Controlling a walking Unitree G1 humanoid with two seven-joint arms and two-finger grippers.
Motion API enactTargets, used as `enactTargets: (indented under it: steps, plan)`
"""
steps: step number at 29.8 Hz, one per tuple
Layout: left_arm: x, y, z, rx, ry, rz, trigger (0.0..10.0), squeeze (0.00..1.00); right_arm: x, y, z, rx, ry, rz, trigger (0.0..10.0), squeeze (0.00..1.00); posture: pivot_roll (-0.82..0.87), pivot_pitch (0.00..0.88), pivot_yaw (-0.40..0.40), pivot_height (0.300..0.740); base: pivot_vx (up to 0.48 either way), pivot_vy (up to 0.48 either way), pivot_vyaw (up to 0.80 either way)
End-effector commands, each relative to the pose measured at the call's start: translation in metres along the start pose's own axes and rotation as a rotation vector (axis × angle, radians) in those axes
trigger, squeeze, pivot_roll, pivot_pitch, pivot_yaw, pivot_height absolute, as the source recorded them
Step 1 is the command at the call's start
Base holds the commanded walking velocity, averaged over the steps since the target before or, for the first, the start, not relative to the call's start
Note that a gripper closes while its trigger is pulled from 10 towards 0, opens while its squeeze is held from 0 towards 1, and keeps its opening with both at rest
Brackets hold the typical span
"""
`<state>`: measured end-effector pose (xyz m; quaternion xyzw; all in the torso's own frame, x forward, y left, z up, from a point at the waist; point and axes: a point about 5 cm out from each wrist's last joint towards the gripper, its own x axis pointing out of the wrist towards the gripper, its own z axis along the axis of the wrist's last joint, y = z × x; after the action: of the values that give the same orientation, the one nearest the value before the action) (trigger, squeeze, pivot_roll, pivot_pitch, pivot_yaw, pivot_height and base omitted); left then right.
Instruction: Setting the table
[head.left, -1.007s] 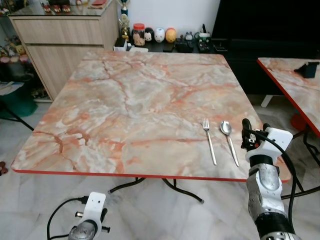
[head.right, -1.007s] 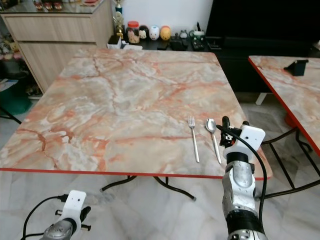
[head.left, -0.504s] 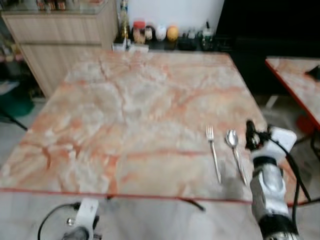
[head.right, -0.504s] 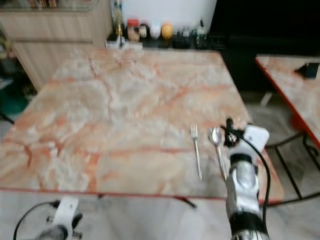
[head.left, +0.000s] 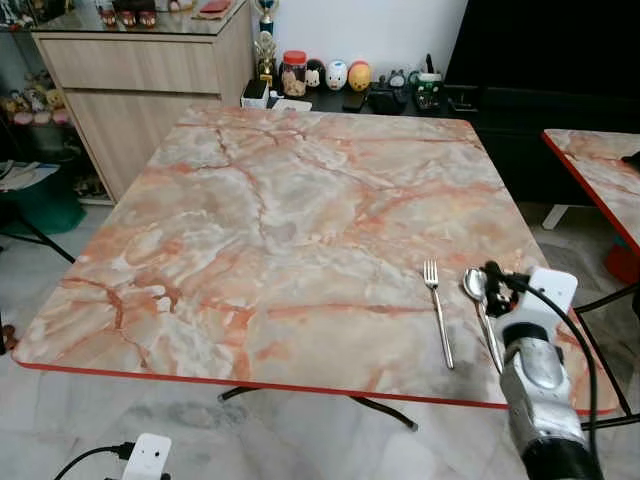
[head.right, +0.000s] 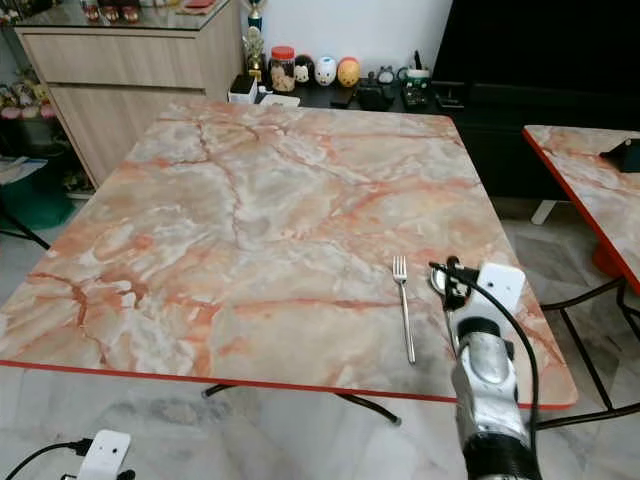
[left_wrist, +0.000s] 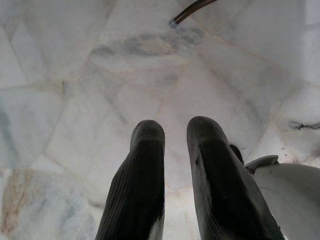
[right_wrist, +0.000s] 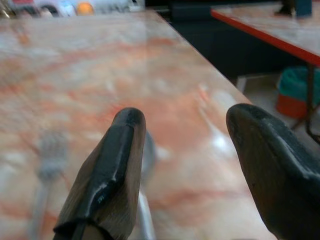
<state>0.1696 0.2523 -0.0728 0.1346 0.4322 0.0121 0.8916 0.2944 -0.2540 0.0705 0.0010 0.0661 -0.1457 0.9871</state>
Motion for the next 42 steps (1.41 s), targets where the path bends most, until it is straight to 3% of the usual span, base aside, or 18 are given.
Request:
enactTargets:
  steps: [1,6,16,17,18,19,22,23,24,42]
  plan:
    - [0.001,-0.004,0.005,0.007,-0.014,-0.012,10.0,0.0,0.001,0.0,0.006,-0.006,-0.003,0.024,10.0,0.0,0.04,0.0,-0.036,0.74,0.0,0.0,0.0]
    - [0.003,-0.008,0.008,0.008,-0.016,-0.024,10.0,0.0,0.0,0.011,0.002,-0.011,0.05,0.133,10.0,0.0,0.04,0.0,-0.034,0.74,0.0,0.0,0.0]
    - [0.003,-0.009,0.008,0.004,-0.02,-0.025,10.0,0.0,0.003,0.027,-0.001,0.013,0.143,0.213,10.0,0.0,0.05,0.0,-0.035,0.74,0.0,0.0,0.0]
    - [0.003,-0.009,0.008,0.004,-0.02,-0.025,10.0,0.0,0.003,0.028,-0.001,0.02,0.144,0.216,10.0,0.41,0.05,0.0,-0.033,0.74,0.0,0.0,0.0]
    - [0.003,-0.009,0.008,0.004,-0.019,-0.026,10.0,0.0,0.002,0.028,-0.002,0.025,0.144,0.216,10.0,0.41,0.05,0.0,-0.033,0.74,0.0,0.0,0.0]
    - [0.003,-0.01,0.007,0.005,-0.02,-0.028,10.0,0.0,0.003,0.028,-0.001,0.024,0.146,0.213,10.0,1.0,0.05,0.0,-0.033,0.74,0.0,0.0,0.0]
    - [0.003,-0.01,0.007,0.006,-0.019,-0.029,10.0,0.0,0.003,0.028,0.0,0.018,0.147,0.204,10.0,1.0,0.05,0.0,-0.032,0.74,0.0,0.0,0.0]
    - [0.002,-0.01,0.007,0.006,-0.019,-0.03,10.0,0.0,0.004,0.026,0.0,0.009,0.149,0.19,10.0,0.7,0.05,0.0,-0.032,0.74,0.0,0.0,0.0]
    - [0.002,-0.01,0.007,0.007,-0.019,-0.031,10.0,0.0,0.005,0.024,0.002,0.007,0.15,0.165,10.0,0.0,0.05,0.0,-0.033,0.74,0.0,0.0,0.0]
    - [0.005,-0.014,0.015,0.01,-0.046,-0.038,10.0,0.0,0.005,0.027,-0.012,0.033,0.219,0.148,10.0,0.0,0.06,0.0,-0.029,0.74,0.0,0.0,0.0]
